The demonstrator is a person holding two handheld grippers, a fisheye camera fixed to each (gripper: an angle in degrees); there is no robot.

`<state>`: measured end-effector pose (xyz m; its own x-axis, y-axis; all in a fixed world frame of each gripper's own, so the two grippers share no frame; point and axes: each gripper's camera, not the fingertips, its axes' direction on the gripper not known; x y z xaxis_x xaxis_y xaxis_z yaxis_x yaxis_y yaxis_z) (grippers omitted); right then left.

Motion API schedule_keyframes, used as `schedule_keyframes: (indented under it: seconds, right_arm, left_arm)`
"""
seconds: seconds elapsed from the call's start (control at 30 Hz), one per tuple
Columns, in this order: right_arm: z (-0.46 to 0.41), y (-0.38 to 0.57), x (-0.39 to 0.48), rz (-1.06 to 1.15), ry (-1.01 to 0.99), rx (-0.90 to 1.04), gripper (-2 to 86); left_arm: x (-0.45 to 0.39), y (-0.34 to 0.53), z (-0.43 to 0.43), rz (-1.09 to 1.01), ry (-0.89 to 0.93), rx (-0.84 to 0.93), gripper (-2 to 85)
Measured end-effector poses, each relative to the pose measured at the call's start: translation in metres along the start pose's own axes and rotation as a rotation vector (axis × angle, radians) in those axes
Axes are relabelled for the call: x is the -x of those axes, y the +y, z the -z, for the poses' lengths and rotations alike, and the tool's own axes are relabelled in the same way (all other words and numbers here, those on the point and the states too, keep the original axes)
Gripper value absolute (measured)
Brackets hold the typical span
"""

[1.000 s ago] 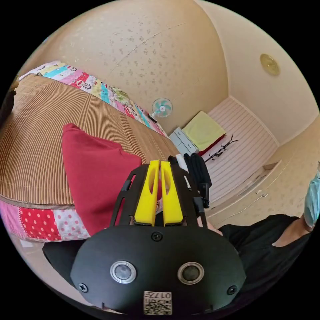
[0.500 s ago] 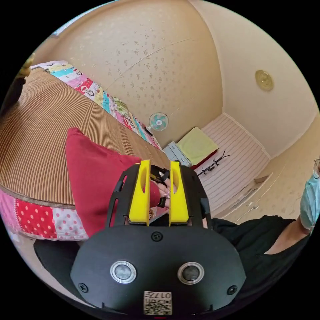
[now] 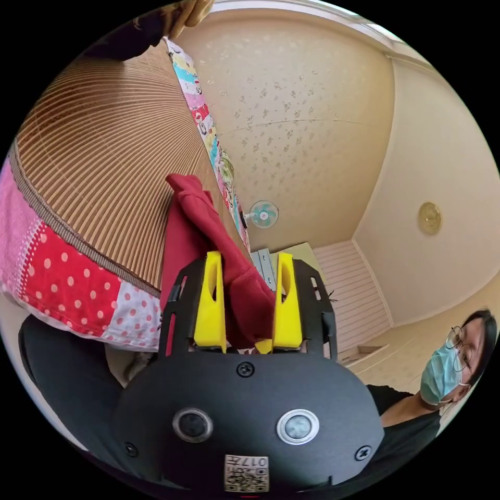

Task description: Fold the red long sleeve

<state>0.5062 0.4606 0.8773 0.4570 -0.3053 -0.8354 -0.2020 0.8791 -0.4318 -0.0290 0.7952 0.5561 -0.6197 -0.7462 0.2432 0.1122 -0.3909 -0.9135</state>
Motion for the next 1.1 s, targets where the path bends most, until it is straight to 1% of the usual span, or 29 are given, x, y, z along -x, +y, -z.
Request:
schedule_keyframes:
  seconds: [0.07, 0.13, 0.17, 0.23, 0.27, 0.3, 0.33, 0.37, 0.4, 0.43, 0.47, 0.53, 0.57, 0.63, 0.7, 0.77, 0.8, 0.83, 0.87, 0.9, 0.93, 0.97, 1.03, 1.1]
  right_arm:
    - [0.005, 0.004, 0.003, -0.008, -0.014, -0.029, 1.3]
    - [0.014, 0.007, 0.011, 0.005, -0.069, -0.063, 1.2]
    - [0.026, 0.009, 0.021, 0.024, -0.148, -0.115, 1.1]
    - [0.048, 0.011, 0.048, 0.135, -0.346, -0.197, 0.9]
    - [0.060, 0.012, 0.070, 0.229, -0.525, -0.232, 0.8]
    - [0.069, 0.014, 0.091, 0.282, -0.568, -0.243, 0.7]
    - [0.072, 0.015, 0.101, 0.291, -0.537, -0.238, 0.6]
    - [0.079, 0.019, 0.116, 0.299, -0.421, -0.204, 0.6]
    - [0.086, 0.024, 0.126, 0.305, -0.297, -0.166, 0.5]
    - [0.090, 0.027, 0.128, 0.310, -0.248, -0.151, 0.5]
    - [0.100, 0.034, 0.131, 0.316, -0.177, -0.133, 0.5]
    - [0.119, 0.047, 0.132, 0.331, -0.155, -0.130, 0.6]
    - [0.134, 0.056, 0.130, 0.329, -0.181, -0.142, 0.7]
    - [0.155, 0.070, 0.125, 0.313, -0.235, -0.182, 0.8]
    - [0.183, 0.089, 0.117, 0.284, -0.274, -0.263, 0.9]
    - [0.207, 0.105, 0.111, 0.275, -0.248, -0.341, 1.0]
    - [0.222, 0.115, 0.107, 0.265, -0.208, -0.390, 1.2]
    - [0.229, 0.119, 0.104, 0.259, -0.188, -0.411, 1.3]
    - [0.243, 0.126, 0.095, 0.229, -0.158, -0.442, 1.6]
    - [0.255, 0.132, 0.084, 0.177, -0.143, -0.465, 2.0]
    - [0.261, 0.134, 0.080, 0.160, -0.142, -0.473, 2.4]
    - [0.270, 0.140, 0.073, 0.155, -0.136, -0.482, 3.2]
    - [0.274, 0.147, 0.067, 0.164, -0.099, -0.453, 4.7]
    - [0.265, 0.156, 0.051, 0.123, 0.014, -0.338, 8.3]
  left_arm:
    - [0.005, 0.005, 0.007, -0.028, 0.062, 0.026, 7.5]
    - [-0.009, 0.018, 0.027, -0.231, 0.374, -0.033, 6.5]
    - [-0.016, 0.022, 0.030, -0.284, 0.436, -0.033, 6.3]
    - [-0.049, 0.046, 0.054, -0.530, 0.614, -0.055, 5.0]
    - [-0.056, 0.054, 0.061, -0.587, 0.650, -0.058, 4.8]
    - [-0.069, 0.067, 0.072, -0.691, 0.739, -0.038, 4.2]
    - [-0.078, 0.080, 0.083, -0.786, 0.855, -0.002, 4.0]
    - [-0.082, 0.087, 0.089, -0.832, 0.909, 0.011, 3.9]
    - [-0.090, 0.103, 0.102, -0.929, 1.013, 0.023, 3.9]
    - [-0.096, 0.121, 0.116, -1.020, 1.113, 0.021, 3.8]
    - [-0.100, 0.129, 0.123, -1.062, 1.169, 0.024, 3.7]
    - [-0.110, 0.161, 0.149, -1.197, 1.396, 0.030, 3.5]
    - [-0.111, 0.167, 0.155, -1.222, 1.447, 0.027, 3.3]
    - [-0.122, 0.192, 0.173, -1.290, 1.605, 0.052, 2.8]
    - [-0.141, 0.209, 0.177, -1.316, 1.633, 0.116, 2.7]
    - [-0.169, 0.230, 0.171, -1.345, 1.624, 0.226, 2.7]
    - [-0.190, 0.250, 0.162, -1.364, 1.623, 0.320, 2.7]
    - [-0.210, 0.274, 0.148, -1.375, 1.645, 0.420, 2.7]
    - [-0.219, 0.286, 0.141, -1.376, 1.666, 0.470, 2.6]
    - [-0.234, 0.312, 0.127, -1.373, 1.732, 0.562, 2.6]
    - [-0.244, 0.337, 0.113, -1.355, 1.831, 0.632, 2.6]
    - [-0.248, 0.349, 0.106, -1.332, 1.884, 0.662, 2.7]
    - [-0.256, 0.381, 0.082, -1.216, 2.047, 0.724, 2.7]
    - [-0.255, 0.396, 0.068, -1.137, 2.151, 0.734, 2.9]
